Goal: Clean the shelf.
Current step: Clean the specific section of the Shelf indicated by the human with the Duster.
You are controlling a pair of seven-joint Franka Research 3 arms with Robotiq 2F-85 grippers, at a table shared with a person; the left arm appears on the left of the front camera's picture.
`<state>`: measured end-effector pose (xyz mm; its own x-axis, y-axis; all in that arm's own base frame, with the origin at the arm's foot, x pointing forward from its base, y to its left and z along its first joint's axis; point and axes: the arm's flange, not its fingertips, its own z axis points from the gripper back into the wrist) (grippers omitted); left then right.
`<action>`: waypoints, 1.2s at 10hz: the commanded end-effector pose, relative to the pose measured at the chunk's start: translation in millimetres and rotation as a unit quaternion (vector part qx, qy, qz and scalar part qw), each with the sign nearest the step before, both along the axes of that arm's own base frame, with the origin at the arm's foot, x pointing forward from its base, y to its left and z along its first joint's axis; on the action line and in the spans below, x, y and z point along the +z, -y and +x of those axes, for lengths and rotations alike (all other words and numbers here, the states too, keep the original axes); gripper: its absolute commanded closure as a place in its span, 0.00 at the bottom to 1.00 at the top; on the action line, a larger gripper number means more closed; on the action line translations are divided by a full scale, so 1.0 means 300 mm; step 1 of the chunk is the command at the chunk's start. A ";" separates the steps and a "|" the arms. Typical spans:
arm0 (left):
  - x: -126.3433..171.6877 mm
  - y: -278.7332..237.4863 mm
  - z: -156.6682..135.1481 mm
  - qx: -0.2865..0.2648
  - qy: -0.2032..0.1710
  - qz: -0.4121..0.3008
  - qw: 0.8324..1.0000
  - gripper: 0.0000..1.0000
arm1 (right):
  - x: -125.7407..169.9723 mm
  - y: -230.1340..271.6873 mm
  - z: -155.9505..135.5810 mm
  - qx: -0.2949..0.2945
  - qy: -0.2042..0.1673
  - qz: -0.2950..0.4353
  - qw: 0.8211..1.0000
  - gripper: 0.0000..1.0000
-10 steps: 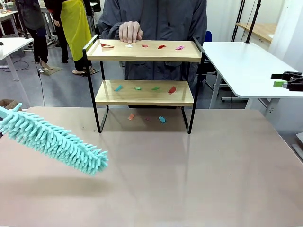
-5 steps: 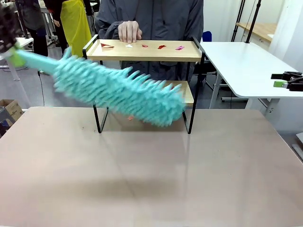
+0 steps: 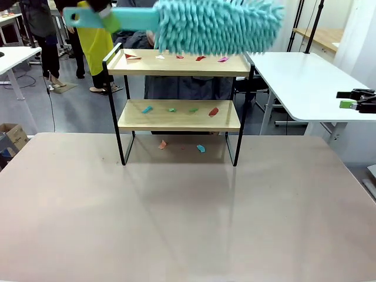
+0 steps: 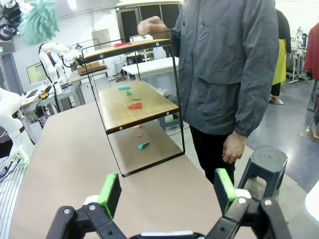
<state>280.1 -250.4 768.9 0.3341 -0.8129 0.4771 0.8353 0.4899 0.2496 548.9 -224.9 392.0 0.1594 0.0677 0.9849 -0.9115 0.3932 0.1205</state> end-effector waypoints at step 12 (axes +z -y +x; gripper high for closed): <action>-0.078 0.452 0.062 0.298 0.016 -0.071 0.952 0.87 | 0.009 -0.004 0.002 0.001 0.003 -0.001 1.000 0.00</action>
